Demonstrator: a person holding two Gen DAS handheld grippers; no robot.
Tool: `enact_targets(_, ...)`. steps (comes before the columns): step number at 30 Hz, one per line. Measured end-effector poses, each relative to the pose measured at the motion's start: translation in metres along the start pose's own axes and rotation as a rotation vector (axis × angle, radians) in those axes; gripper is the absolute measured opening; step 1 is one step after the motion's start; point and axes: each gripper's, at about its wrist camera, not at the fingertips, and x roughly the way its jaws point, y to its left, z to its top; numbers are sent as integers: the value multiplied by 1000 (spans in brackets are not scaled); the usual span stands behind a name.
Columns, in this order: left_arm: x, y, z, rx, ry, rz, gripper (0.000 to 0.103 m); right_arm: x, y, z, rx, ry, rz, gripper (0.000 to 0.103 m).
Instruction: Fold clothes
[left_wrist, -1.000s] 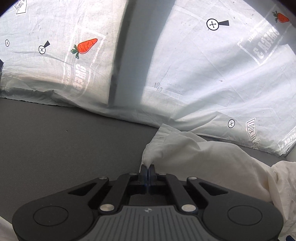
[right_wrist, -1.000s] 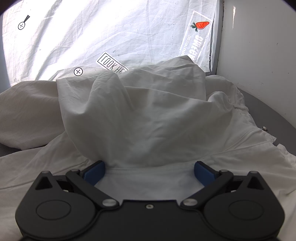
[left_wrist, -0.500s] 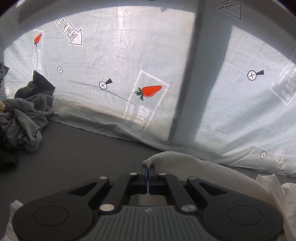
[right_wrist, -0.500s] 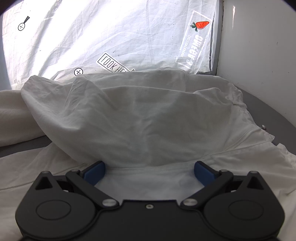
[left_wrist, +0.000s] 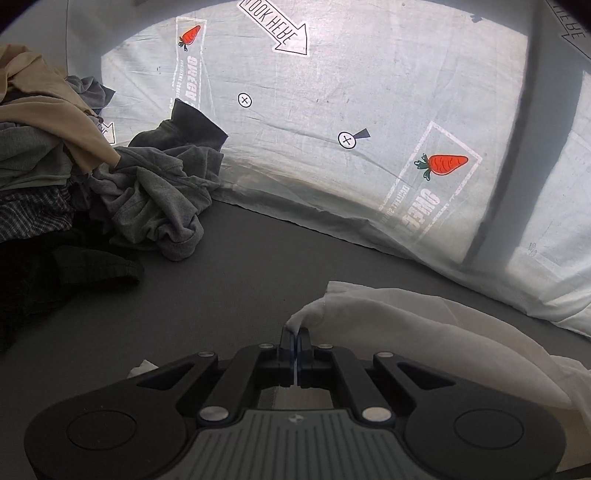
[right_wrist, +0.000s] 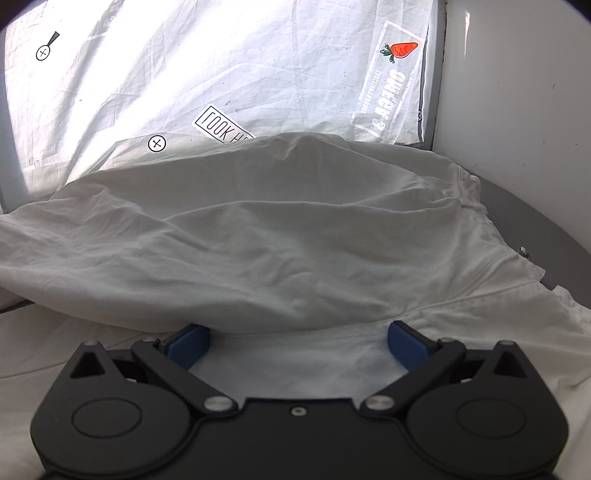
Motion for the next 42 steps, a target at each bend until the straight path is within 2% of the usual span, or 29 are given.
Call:
enact_targets(2,7,8,-20,-5,78,13,2,0,0,0,0,0,0,103)
enact_targets(5,12,21,-39,-39,176,-7,3,0,0,0,0,0,0,103)
enact_targets(8,10,30,-46,-39,212,-26,7,0,0,0,0,0,0,103)
enact_targets(10,5,40,-43,-83,218,-72,9,0,0,0,0,0,-1,103)
enact_targets(16,-10,69,-15,-414,181,-299,19,1,0,0,-1,0,-2,103)
enact_targets(20,1,41,12,-472,192,-406,24,1,0,0,-2,0,-3,103)
enact_targets(24,32,2,20,-552,265,-496,25,1,1,0,-2,0,-2,103)
enact_targets(30,94,-59,33,-590,426,-530,25,1,1,0,-2,0,-3,103)
enact_targets(32,111,-75,40,-578,459,-509,27,1,1,0,-2,0,-3,103)
enact_targets(34,125,-88,48,-531,487,-474,41,1,1,0,-1,0,-4,103)
enact_targets(36,134,-100,52,-465,507,-433,46,1,1,-1,-1,0,-4,103)
enact_targets(42,151,-114,49,-433,574,-361,44,1,1,-1,-1,-1,-4,103)
